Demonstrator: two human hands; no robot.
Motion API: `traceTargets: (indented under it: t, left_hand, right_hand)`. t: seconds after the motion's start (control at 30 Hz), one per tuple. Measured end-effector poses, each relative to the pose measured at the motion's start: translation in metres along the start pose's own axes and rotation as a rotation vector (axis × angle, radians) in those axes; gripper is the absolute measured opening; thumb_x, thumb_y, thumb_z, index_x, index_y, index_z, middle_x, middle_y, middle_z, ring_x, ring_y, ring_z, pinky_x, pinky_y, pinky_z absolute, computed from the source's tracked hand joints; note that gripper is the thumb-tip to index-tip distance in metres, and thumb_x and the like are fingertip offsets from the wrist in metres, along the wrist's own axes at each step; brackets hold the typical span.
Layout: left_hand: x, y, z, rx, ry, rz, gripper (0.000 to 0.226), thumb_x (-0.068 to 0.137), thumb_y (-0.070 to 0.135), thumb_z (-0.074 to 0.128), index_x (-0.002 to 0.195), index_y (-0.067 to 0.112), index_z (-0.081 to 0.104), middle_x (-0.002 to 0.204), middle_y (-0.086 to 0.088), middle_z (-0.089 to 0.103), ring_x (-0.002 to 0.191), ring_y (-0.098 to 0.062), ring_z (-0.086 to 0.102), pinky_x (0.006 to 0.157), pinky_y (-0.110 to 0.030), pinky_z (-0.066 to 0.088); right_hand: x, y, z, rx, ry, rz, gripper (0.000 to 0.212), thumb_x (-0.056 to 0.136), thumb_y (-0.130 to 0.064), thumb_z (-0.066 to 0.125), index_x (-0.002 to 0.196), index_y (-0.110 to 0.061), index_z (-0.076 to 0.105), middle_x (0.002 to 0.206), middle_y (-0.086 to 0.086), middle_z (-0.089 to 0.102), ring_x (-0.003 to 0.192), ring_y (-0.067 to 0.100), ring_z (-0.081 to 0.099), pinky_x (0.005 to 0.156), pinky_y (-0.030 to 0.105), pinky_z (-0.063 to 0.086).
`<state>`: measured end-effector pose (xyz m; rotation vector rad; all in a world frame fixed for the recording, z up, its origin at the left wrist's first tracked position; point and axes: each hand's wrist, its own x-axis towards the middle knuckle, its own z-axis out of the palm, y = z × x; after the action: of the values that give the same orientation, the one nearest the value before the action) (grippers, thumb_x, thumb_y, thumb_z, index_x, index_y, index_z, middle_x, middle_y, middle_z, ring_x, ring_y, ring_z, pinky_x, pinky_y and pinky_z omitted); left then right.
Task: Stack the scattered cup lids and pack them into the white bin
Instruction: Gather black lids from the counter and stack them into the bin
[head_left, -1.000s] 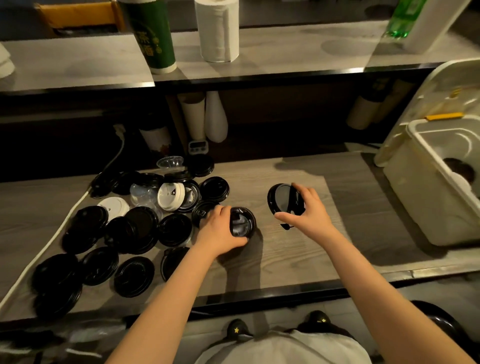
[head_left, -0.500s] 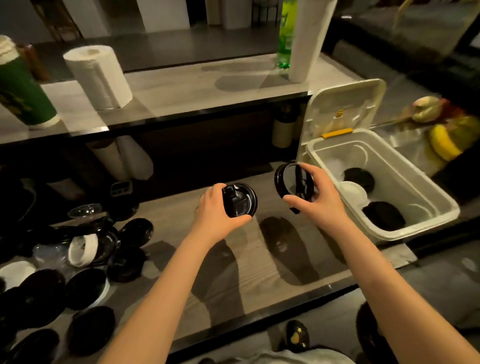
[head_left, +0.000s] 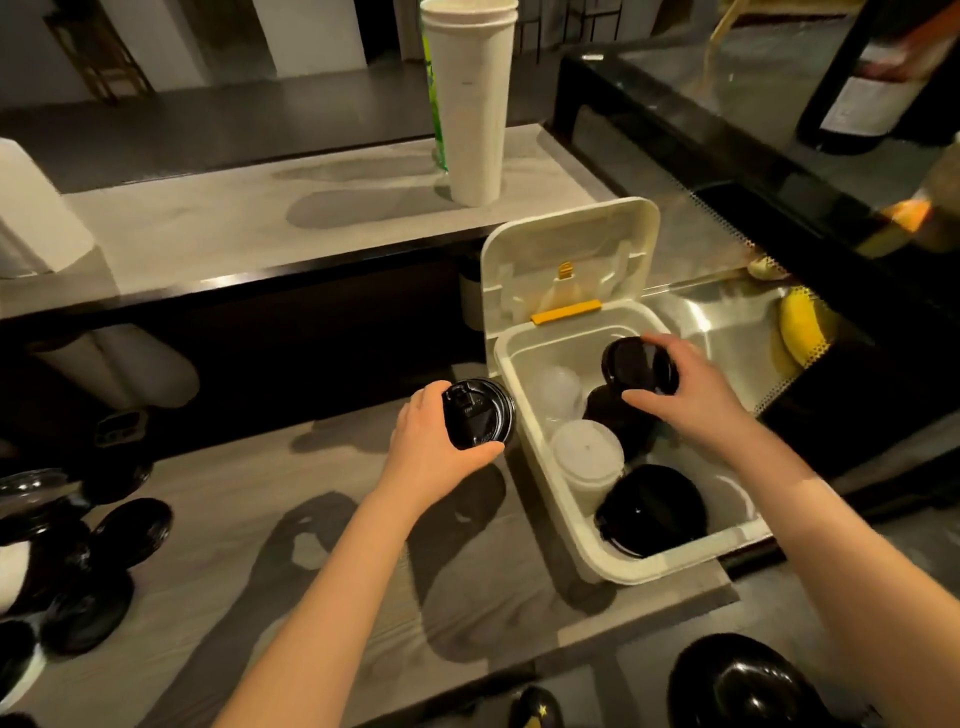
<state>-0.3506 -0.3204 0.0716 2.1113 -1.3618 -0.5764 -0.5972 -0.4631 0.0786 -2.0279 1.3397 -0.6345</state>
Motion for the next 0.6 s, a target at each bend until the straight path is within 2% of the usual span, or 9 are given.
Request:
traceTargets:
  t: [0.13, 0.37, 0.5, 0.6]
  left_hand:
    - [0.008, 0.016, 0.009, 0.021, 0.045, 0.003, 0.087, 0.069, 0.043, 0.078, 0.138, 0.015, 0.033, 0.138, -0.002, 0.035, 0.126, -0.019, 0.038, 0.105, -0.032, 0.034]
    - [0.009, 0.032, 0.021, 0.014, 0.056, 0.022, 0.088, 0.07, 0.041, 0.079, 0.139, 0.014, 0.033, 0.139, -0.002, 0.034, 0.127, -0.018, 0.038, 0.103, -0.028, 0.032]
    - [0.011, 0.042, 0.031, -0.014, 0.029, 0.052, 0.086, 0.07, 0.038, 0.079, 0.139, 0.015, 0.034, 0.137, -0.001, 0.035, 0.126, -0.017, 0.038, 0.1, -0.026, 0.031]
    - [0.014, 0.05, 0.038, -0.036, 0.014, 0.083, 0.084, 0.069, 0.038, 0.08, 0.137, 0.015, 0.035, 0.135, -0.001, 0.036, 0.124, -0.016, 0.039, 0.1, -0.025, 0.031]
  right_hand:
    - [0.029, 0.012, -0.017, -0.191, -0.115, -0.053, 0.07, 0.075, -0.022, 0.075, 0.136, -0.023, 0.043, 0.133, 0.002, 0.048, 0.119, 0.021, 0.047, 0.089, 0.024, 0.035]
    - [0.012, 0.023, -0.022, -0.306, -0.348, -0.06, 0.082, 0.072, -0.028, 0.074, 0.142, -0.032, 0.031, 0.14, -0.004, 0.038, 0.125, 0.017, 0.043, 0.096, 0.03, 0.042]
    - [-0.02, 0.034, -0.02, -0.398, -0.483, -0.006, 0.09, 0.072, -0.03, 0.072, 0.147, -0.031, 0.023, 0.138, -0.001, 0.034, 0.125, 0.019, 0.042, 0.097, 0.027, 0.042]
    - [-0.035, 0.039, -0.013, -0.583, -0.587, 0.012, 0.083, 0.072, -0.035, 0.073, 0.144, -0.027, 0.031, 0.132, 0.003, 0.039, 0.118, 0.023, 0.048, 0.093, 0.028, 0.043]
